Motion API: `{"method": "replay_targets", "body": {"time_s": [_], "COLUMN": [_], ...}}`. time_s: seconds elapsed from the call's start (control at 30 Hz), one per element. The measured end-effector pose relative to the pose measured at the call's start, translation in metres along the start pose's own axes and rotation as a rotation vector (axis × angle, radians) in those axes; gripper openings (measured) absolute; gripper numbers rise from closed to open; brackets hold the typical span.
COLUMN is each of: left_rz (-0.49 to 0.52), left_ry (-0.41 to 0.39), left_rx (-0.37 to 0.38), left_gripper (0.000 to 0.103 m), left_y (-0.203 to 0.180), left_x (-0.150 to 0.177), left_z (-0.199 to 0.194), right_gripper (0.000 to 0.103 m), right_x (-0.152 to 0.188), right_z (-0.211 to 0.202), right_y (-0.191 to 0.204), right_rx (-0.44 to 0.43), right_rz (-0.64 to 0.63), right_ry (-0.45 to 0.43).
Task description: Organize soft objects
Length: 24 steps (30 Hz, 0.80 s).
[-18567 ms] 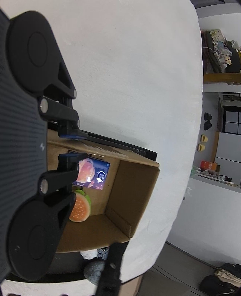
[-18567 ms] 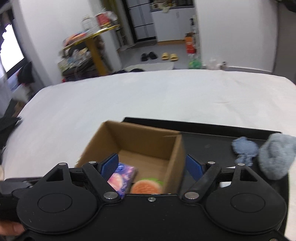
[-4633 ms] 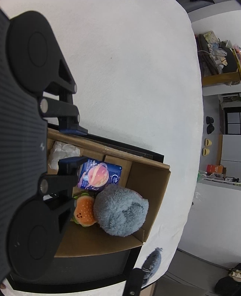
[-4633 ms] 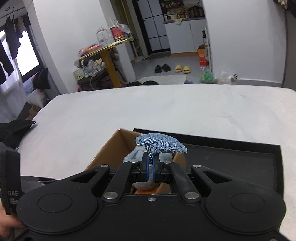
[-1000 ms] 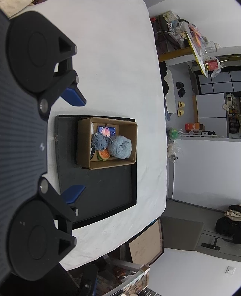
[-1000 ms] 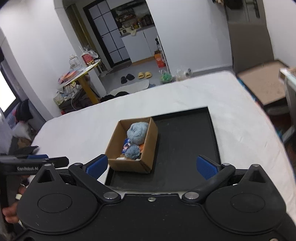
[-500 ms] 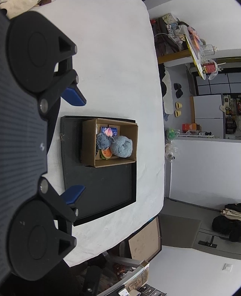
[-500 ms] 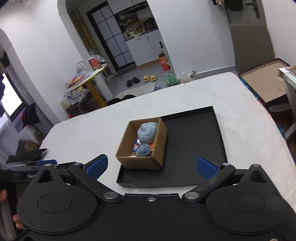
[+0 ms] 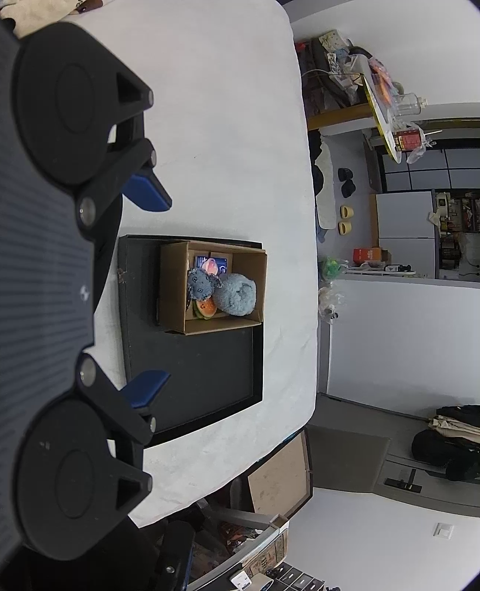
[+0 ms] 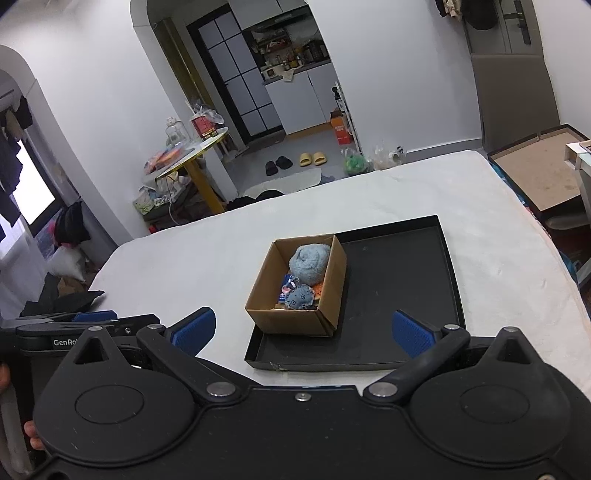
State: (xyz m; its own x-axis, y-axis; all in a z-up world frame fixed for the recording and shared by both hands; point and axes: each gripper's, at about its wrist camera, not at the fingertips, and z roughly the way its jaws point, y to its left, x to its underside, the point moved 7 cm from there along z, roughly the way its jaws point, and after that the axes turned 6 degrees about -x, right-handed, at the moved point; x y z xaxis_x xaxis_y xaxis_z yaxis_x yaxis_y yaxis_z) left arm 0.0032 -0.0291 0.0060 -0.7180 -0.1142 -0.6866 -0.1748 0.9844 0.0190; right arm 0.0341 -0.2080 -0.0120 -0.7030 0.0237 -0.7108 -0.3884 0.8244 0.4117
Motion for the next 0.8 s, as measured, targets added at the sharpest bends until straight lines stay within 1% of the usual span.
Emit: {"method": "replay_targets", "body": {"time_s": [0.5,0.8], "left_rz": [-0.002,-0.007], "left_ry": [0.002,0.000], "left_rx": [0.010,0.012], "left_gripper": [0.092,0.092], "left_y": [0.0000,-0.0006], "left_x": [0.0025,0.0028], "left_z": [-0.0001,0.0007], "right_gripper": [0.103,0.103], "right_x": [0.0013,0.0069], "right_z": [0.0027,0.0090], "right_y": [0.0020,-0.0025], "right_rx": [0.014,0.045], "right_rz": [-0.008,-0.021], "right_ry": [0.007,0.007]}}
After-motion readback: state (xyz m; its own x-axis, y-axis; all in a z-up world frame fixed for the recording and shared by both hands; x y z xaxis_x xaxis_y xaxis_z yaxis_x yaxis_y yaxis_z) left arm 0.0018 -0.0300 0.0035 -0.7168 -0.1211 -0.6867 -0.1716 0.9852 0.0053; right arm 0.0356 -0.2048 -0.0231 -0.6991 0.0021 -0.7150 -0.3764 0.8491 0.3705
